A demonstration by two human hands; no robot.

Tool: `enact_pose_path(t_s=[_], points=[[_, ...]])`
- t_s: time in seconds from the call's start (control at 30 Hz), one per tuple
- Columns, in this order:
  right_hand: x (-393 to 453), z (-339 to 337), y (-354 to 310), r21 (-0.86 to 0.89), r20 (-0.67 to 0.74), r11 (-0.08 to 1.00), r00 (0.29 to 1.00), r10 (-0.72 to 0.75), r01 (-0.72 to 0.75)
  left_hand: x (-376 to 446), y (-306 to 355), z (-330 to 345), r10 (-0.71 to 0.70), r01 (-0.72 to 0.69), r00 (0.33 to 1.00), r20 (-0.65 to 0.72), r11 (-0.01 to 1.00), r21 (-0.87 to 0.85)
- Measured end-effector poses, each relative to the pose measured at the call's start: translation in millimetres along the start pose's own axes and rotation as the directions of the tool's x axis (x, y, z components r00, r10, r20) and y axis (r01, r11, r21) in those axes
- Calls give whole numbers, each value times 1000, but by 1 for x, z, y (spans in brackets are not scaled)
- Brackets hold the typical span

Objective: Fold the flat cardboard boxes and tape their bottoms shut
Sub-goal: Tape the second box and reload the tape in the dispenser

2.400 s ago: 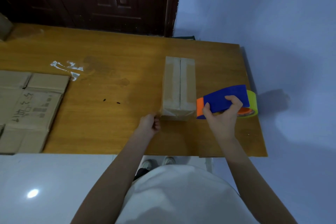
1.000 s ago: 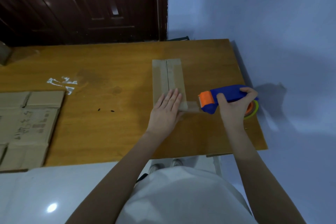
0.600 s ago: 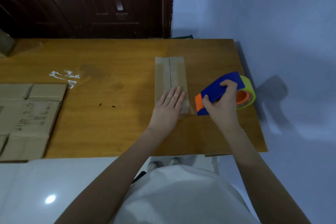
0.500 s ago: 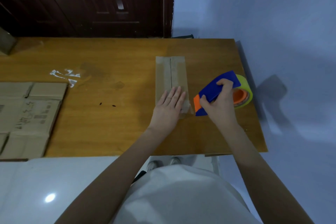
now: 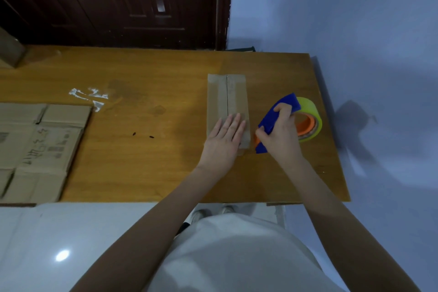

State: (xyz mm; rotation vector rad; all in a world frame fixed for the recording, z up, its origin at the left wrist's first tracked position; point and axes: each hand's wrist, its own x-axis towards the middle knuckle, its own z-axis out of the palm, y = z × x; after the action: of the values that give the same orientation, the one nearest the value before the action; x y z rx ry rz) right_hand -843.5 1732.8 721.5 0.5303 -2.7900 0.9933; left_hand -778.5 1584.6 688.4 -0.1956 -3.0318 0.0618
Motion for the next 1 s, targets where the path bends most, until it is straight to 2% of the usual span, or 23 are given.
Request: enact_pose_path(t_s=[0.07, 0.17, 0.33, 0.53, 0.67, 0.73, 0.83, 0.93, 1.0], points=[[-12, 4, 10, -9, 43, 1000, 999, 14, -13, -1, 0, 2, 9, -9, 1000, -3, 1000, 27], [-24, 8, 12, 37, 34, 994, 994, 101, -102, 2, -1, 4, -4, 4, 1000, -28, 1000, 19], [-14, 2, 10, -2, 52, 991, 990, 132, -132, 0, 0, -3, 19, -18, 999, 46, 1000, -23], [-8, -13, 8, 66, 26, 975, 977, 212, -214, 10, 3, -17, -6, 12, 998, 65, 996, -91], [0, -24, 6, 166, 36, 927, 941, 336, -337, 15, 3, -21, 86, -85, 996, 6, 989, -124], [4, -31, 6, 229, 44, 881, 908, 416, -415, 15, 3, -25, 166, -173, 985, -54, 969, -176], [8, -42, 6, 330, 130, 744, 808, 574, -581, 18, 8, -33, 275, -307, 951, -143, 901, -308], [11, -48, 10, 411, 210, 566, 678, 704, -715, 26, 16, -43, 290, -312, 950, -117, 842, -441], [11, -51, 15, 431, 198, 502, 622, 758, -750, 32, 18, -47, 300, -298, 950, -82, 806, -512]])
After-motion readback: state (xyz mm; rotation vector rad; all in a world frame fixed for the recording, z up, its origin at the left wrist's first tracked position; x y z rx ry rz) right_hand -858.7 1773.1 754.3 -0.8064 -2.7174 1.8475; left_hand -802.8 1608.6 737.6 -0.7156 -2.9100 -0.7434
